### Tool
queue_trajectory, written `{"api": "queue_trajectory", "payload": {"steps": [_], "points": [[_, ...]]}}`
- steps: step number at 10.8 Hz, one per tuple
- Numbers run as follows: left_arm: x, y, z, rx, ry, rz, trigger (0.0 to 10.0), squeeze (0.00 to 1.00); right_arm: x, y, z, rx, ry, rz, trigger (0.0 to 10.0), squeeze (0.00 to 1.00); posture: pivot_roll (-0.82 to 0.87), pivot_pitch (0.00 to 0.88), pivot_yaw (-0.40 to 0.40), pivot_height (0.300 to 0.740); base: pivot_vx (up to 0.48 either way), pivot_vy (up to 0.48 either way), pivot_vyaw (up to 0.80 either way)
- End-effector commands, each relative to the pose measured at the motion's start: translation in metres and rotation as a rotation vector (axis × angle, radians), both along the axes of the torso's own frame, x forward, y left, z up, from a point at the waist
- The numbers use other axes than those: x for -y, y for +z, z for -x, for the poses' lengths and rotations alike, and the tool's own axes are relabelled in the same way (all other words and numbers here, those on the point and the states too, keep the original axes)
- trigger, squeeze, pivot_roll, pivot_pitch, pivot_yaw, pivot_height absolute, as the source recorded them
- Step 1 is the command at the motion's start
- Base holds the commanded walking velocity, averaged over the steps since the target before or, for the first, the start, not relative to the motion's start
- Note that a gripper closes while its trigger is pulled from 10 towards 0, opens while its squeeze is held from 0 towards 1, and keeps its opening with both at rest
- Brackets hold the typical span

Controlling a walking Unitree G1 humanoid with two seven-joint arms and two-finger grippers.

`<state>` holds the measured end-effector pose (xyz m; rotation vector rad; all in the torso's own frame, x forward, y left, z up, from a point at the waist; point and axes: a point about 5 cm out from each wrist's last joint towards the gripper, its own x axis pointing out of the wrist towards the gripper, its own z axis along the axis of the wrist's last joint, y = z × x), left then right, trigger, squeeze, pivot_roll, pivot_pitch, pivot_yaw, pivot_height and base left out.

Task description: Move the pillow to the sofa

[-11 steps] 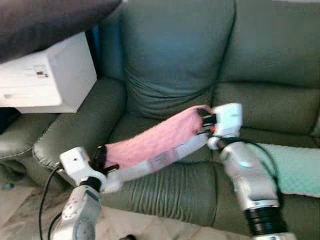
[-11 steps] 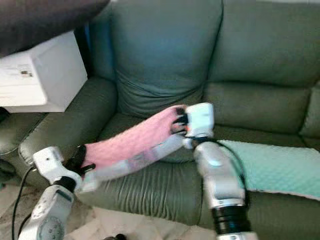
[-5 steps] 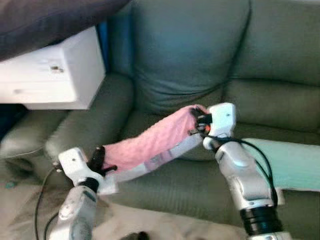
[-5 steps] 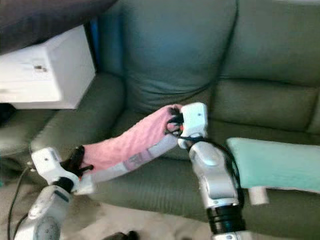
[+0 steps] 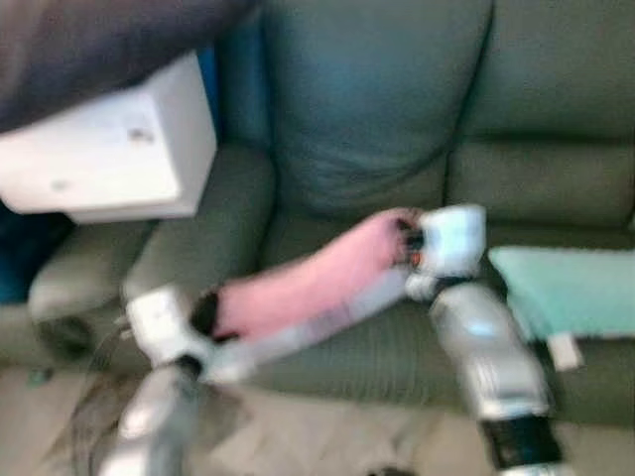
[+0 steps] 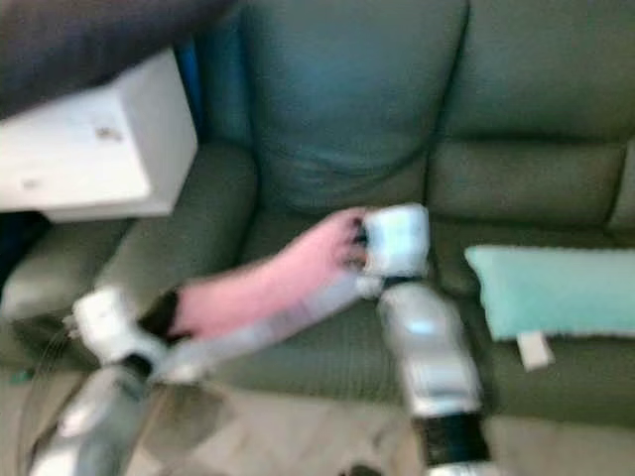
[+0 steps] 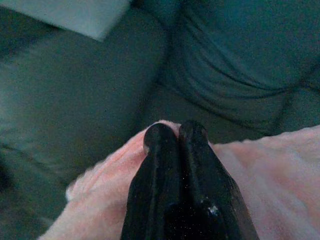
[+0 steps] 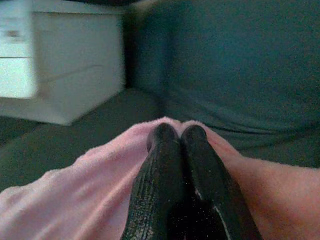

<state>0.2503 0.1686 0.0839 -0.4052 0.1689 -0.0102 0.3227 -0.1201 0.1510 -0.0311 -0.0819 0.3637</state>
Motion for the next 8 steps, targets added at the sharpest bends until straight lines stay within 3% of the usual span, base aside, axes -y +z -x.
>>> {"api": "queue_trajectory", "payload": {"steps": [1, 4, 8], "points": [[0.0101, 0.0042, -0.0008, 0.021, -0.053, -0.006, 10.0, 0.0, 0.0053, 0.0095, -0.001, 0.041, -0.012, 0.006, 10.0, 0.0, -0.21, 0.129, 0.061, 0.74, 0.0, 0.0, 0.0], [0.0169, 0.0083, -0.0024, 0.061, -0.1, -0.03, 10.0, 0.0, 0.0086, 0.009, -0.0014, 0.04, -0.035, 0.02, 10.0, 0.0, -0.22, 0.132, 0.061, 0.74, 0.0, 0.0, 0.0], [0.0136, 0.0065, -0.0046, 0.057, -0.083, -0.081, 10.0, 0.0, 0.0102, 0.0086, -0.0032, 0.032, -0.046, 0.028, 10.0, 0.0, -0.22, 0.129, 0.058, 0.74, 0.0, 0.0, -0.8]]}}
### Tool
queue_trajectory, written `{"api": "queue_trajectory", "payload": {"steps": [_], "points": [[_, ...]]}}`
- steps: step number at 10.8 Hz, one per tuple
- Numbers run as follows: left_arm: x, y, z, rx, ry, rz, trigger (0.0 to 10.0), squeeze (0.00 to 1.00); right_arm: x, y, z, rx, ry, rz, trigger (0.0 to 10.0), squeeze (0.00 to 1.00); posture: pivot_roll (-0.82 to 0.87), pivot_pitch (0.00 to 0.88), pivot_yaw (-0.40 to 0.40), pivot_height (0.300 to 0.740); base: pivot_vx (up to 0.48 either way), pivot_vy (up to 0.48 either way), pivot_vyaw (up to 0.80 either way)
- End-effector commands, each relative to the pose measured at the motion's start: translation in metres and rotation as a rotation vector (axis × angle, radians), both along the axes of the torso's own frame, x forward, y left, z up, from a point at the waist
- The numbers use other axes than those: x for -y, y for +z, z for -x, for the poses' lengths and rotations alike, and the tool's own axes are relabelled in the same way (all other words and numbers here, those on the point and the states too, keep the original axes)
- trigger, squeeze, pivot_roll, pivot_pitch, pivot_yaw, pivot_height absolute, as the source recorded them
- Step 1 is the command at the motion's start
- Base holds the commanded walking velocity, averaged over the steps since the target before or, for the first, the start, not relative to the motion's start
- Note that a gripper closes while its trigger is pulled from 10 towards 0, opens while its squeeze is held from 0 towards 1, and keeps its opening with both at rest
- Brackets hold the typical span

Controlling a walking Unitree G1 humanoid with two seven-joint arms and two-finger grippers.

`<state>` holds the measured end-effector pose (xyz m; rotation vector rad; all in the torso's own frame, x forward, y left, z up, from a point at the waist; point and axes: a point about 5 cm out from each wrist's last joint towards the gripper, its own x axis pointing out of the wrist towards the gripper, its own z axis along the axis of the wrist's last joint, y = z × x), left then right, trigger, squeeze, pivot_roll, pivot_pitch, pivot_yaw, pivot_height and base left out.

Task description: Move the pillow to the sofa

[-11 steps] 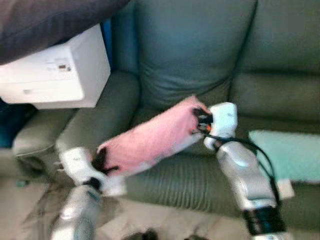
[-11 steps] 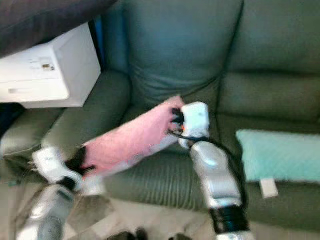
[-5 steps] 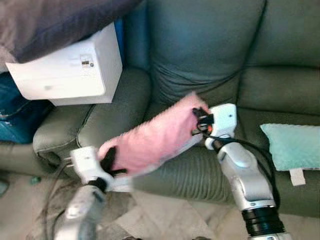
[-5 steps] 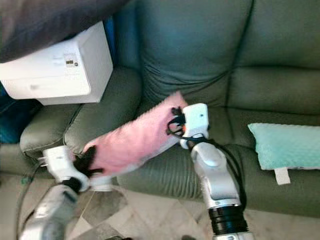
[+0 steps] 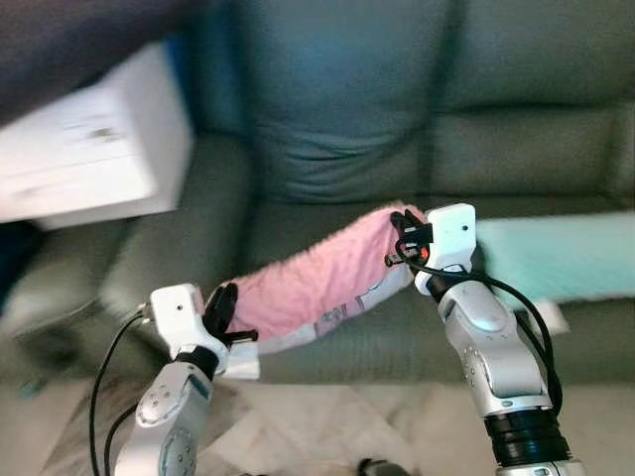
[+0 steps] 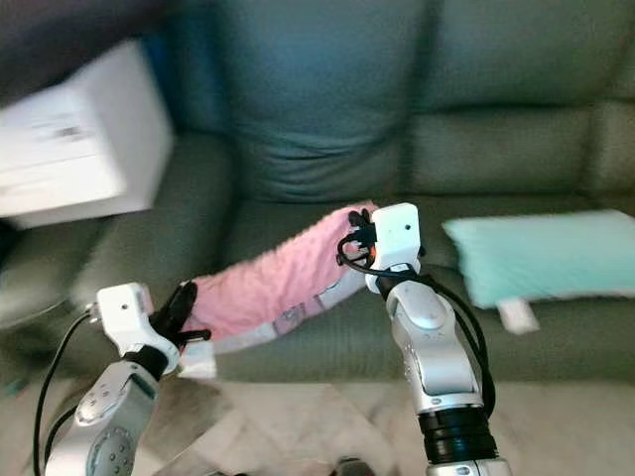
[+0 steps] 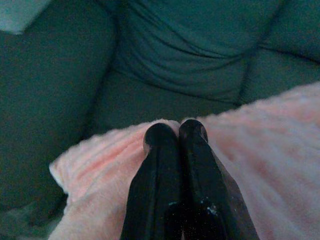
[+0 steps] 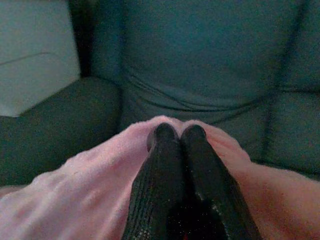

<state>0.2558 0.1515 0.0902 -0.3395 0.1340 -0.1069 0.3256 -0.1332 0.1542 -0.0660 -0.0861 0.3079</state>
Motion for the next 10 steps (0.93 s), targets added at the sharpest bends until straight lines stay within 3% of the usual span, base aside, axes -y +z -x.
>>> {"api": "queue_trajectory", "payload": {"steps": [1, 2, 5, 10], "points": [[-0.0054, -0.0003, 0.0007, 0.008, 0.01, -0.03, 10.0, 0.0, -0.0028, 0.0059, -0.0006, 0.022, 0.013, -0.002, 10.0, 0.0, -0.22, 0.127, 0.054, 0.74, 0.0, 0.0, -0.8], [-0.0067, 0.0014, 0.0, 0.053, 0.011, -0.027, 10.0, 0.0, -0.0025, 0.0063, -0.0009, 0.023, 0.014, 0.001, 10.0, 0.0, -0.22, 0.128, 0.052, 0.74, 0.0, 0.0, -0.8], [-0.006, 0.0018, 0.0002, 0.039, 0.041, 0.044, 10.0, 0.0, -0.0014, 0.0064, -0.0007, 0.022, 0.011, 0.004, 10.0, 0.0, -0.23, 0.131, 0.052, 0.74, 0.0, 0.0, -0.8], [-0.0069, -0.0031, 0.0057, 0.043, 0.065, 0.049, 10.0, 0.0, -0.001, 0.006, 0.0012, 0.019, 0.017, 0.013, 10.0, 0.0, -0.23, 0.146, 0.044, 0.74, 0.0, 0.0, -0.8]]}}
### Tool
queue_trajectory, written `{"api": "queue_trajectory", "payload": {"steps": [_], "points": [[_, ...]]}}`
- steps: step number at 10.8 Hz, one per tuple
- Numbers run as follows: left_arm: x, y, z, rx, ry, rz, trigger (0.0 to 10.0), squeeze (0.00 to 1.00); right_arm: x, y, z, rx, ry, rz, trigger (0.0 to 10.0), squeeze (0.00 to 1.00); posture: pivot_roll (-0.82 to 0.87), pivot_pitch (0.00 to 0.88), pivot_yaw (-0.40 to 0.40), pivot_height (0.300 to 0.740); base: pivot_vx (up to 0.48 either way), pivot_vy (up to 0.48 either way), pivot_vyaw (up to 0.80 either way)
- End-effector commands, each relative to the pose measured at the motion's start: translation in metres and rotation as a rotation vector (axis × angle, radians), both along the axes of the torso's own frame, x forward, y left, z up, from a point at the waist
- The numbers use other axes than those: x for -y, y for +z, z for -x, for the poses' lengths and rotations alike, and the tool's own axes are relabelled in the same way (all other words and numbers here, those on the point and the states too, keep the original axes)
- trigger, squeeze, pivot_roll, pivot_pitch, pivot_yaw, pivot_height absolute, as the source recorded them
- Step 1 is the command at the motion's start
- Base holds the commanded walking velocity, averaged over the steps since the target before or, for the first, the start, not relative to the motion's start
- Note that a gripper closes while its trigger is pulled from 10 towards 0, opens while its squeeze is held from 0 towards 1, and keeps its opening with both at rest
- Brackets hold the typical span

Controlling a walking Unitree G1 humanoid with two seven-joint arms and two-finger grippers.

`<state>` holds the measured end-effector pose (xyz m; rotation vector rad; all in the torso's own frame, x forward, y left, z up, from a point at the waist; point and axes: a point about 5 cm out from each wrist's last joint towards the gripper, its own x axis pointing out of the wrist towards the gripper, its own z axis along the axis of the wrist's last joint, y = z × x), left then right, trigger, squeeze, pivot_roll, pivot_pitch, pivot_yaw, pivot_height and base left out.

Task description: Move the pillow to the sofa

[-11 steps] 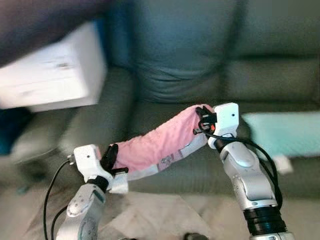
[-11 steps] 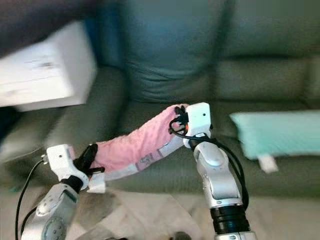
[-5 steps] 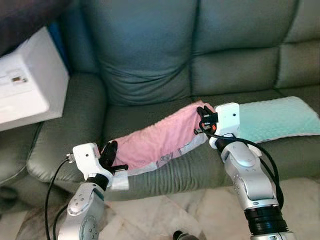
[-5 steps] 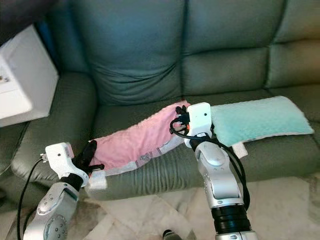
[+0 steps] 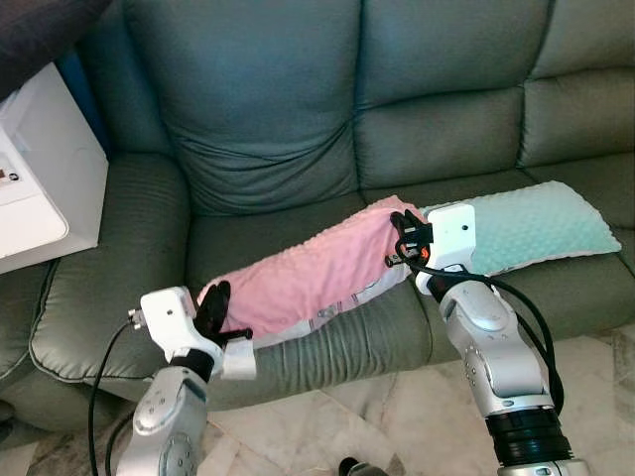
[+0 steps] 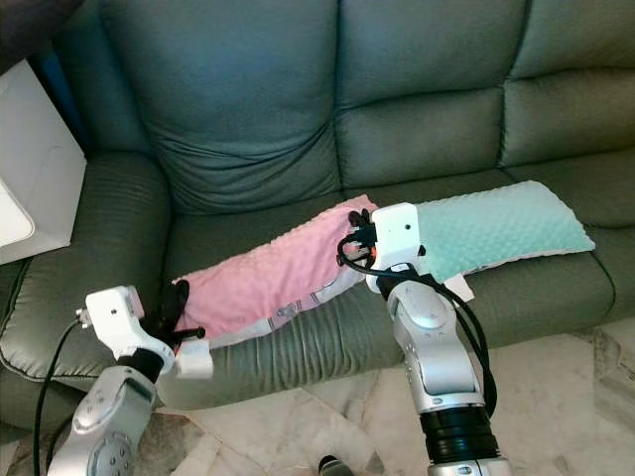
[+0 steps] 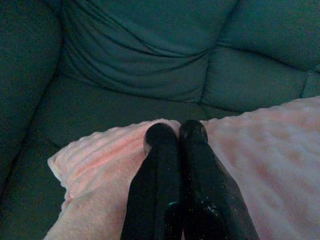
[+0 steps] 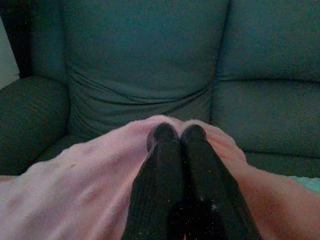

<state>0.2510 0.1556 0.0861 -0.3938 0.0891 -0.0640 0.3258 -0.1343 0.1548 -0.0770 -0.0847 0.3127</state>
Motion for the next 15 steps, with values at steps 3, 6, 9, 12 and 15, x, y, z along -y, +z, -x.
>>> {"api": "queue_trajectory", "payload": {"steps": [3, 6, 9, 12, 15], "points": [[0.001, 0.0019, 0.0023, 0.018, -0.006, 0.01, 10.0, 0.0, -0.0028, 0.0049, 0.0044, 0.023, 0.02, 0.005, 10.0, 0.0, -0.23, 0.154, 0.049, 0.74, 0.0, 0.0, -0.27], [0.002, 0.0026, 0.0036, 0.023, -0.024, 0.022, 10.0, 0.0, -0.0035, 0.0039, 0.0062, 0.018, 0.025, 0.003, 10.0, 0.0, -0.23, 0.162, 0.048, 0.74, 0.189, 0.0, 0.0], [0.0031, 0.0014, 0.0049, 0.019, -0.035, 0.027, 10.0, 0.0, -0.0043, 0.0038, 0.0064, 0.016, 0.028, 0.003, 10.0, 0.0, -0.23, 0.163, 0.049, 0.74, 0.375, 0.0, 0.0], [0.0037, 0.0009, 0.0052, 0.014, -0.045, 0.029, 10.0, 0.0, -0.0043, 0.0035, 0.0063, 0.014, 0.028, 0.002, 10.0, 0.0, -0.23, 0.159, 0.049, 0.74, 0.385, 0.0, 0.0], [0.0068, -0.0006, 0.0078, -0.005, -0.046, 0.061, 10.0, 0.0, -0.0044, 0.0038, 0.0062, 0.013, 0.032, 0.004, 10.0, 0.0, -0.23, 0.163, 0.047, 0.74, 0.218, 0.0, 0.0]]}}
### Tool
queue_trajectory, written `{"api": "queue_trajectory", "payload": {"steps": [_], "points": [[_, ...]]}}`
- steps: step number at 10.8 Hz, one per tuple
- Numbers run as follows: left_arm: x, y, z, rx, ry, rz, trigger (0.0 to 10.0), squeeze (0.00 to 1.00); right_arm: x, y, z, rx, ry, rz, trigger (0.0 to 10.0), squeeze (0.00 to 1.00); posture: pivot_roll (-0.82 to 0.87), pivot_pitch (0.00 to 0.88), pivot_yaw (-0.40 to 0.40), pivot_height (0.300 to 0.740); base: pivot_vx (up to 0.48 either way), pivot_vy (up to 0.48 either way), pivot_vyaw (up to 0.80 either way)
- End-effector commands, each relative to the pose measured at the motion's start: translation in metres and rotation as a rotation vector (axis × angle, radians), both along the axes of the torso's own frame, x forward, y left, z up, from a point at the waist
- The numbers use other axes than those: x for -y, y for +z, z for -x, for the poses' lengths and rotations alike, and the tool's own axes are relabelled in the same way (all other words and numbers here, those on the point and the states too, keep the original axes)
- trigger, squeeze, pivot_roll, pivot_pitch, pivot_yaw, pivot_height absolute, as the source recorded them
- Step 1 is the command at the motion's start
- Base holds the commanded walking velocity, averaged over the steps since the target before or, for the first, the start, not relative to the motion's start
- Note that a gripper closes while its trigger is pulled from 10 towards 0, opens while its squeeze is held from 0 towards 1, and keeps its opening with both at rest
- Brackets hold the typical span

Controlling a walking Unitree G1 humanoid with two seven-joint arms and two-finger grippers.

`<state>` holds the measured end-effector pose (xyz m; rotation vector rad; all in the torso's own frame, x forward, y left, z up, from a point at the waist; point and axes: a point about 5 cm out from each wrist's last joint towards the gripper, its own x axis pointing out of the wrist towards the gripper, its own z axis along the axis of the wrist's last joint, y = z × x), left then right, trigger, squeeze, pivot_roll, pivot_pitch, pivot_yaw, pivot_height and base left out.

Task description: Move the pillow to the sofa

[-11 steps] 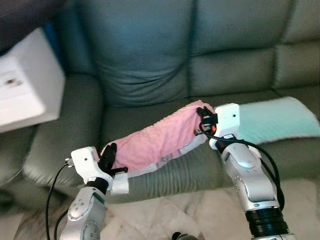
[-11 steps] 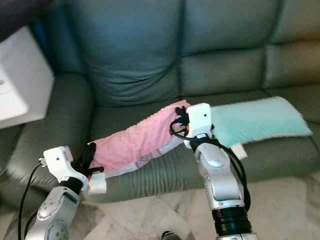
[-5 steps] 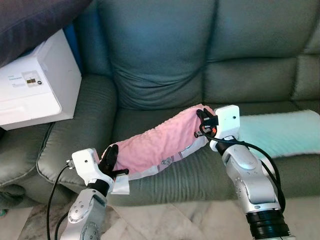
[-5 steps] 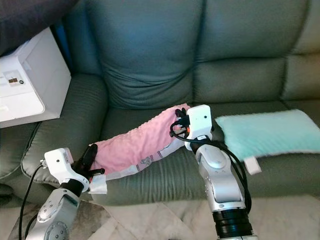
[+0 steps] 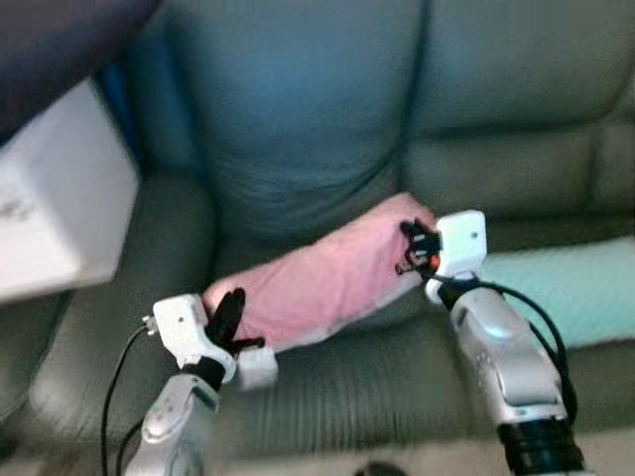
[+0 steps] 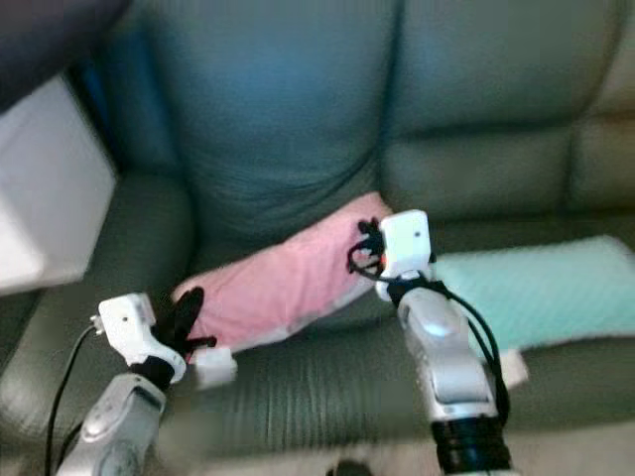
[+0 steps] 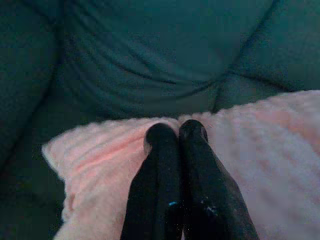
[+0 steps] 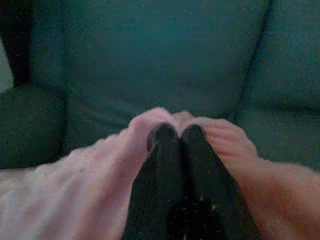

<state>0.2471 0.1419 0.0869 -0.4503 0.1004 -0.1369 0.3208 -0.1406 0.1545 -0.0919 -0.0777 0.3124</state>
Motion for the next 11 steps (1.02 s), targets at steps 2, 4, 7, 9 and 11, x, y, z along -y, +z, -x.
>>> {"api": "queue_trajectory", "payload": {"steps": [2, 4, 7, 9, 11], "points": [[-0.003, -0.004, 0.005, -0.031, 0.006, 0.016, 10.0, 0.0, -0.011, 0.003, 0.002, 0.014, 0.035, -0.011, 10.0, 0.0, -0.23, 0.167, 0.048, 0.74, 0.0, 0.0, 0.0], [-0.003, -0.005, 0.006, -0.044, 0.004, 0.008, 10.0, 0.0, -0.011, 0.002, 0.002, 0.01, 0.033, -0.009, 10.0, 0.0, -0.23, 0.167, 0.048, 0.74, 0.0, 0.0, 0.0], [-0.013, -0.015, -0.002, -0.066, 0.0, -0.113, 10.0, 0.0, -0.006, -0.008, 0.0, -0.042, -0.004, -0.013, 10.0, 0.0, -0.23, 0.166, 0.049, 0.74, 0.0, 0.0, 0.0], [-0.021, -0.027, -0.018, -0.071, 0.031, -0.101, 10.0, 0.0, 0.008, -0.031, 0.001, -0.152, -0.077, -0.057, 10.0, 0.0, -0.23, 0.174, 0.058, 0.74, 0.0, 0.0, 0.0], [-0.026, -0.04, -0.035, -0.102, 0.054, -0.162, 10.0, 0.0, 0.016, -0.048, 0.008, -0.214, -0.121, -0.056, 10.0, 0.0, -0.24, 0.207, 0.08, 0.74, 0.0, 0.0, 0.0]]}}
